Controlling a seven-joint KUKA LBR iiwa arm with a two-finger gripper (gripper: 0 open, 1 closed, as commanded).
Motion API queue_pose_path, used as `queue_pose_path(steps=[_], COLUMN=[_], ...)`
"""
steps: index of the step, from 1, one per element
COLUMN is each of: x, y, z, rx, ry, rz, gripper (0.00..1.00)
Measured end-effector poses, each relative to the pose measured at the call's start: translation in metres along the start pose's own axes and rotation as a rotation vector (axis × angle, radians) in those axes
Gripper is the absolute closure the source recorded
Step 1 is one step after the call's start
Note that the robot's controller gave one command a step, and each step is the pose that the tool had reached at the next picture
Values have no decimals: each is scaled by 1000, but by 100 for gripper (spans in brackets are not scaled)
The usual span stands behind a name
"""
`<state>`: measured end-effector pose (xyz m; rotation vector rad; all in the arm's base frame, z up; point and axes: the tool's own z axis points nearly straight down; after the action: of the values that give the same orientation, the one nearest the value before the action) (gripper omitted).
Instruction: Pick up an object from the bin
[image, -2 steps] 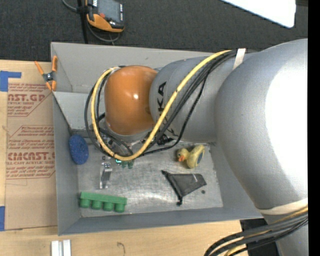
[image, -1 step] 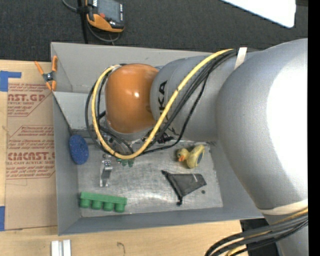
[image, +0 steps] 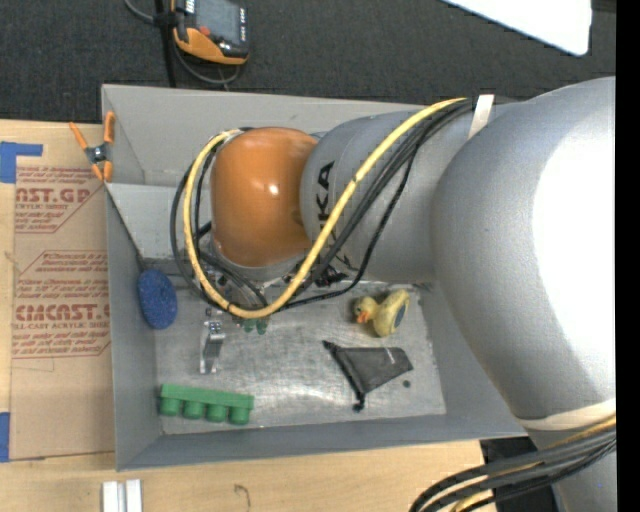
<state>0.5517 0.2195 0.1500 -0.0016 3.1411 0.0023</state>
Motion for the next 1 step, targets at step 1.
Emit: queue_pose_path(steps=[1], x=[29], y=[-36], z=[-15], rx=[0], ry=[2], rz=[-123], gripper=[0])
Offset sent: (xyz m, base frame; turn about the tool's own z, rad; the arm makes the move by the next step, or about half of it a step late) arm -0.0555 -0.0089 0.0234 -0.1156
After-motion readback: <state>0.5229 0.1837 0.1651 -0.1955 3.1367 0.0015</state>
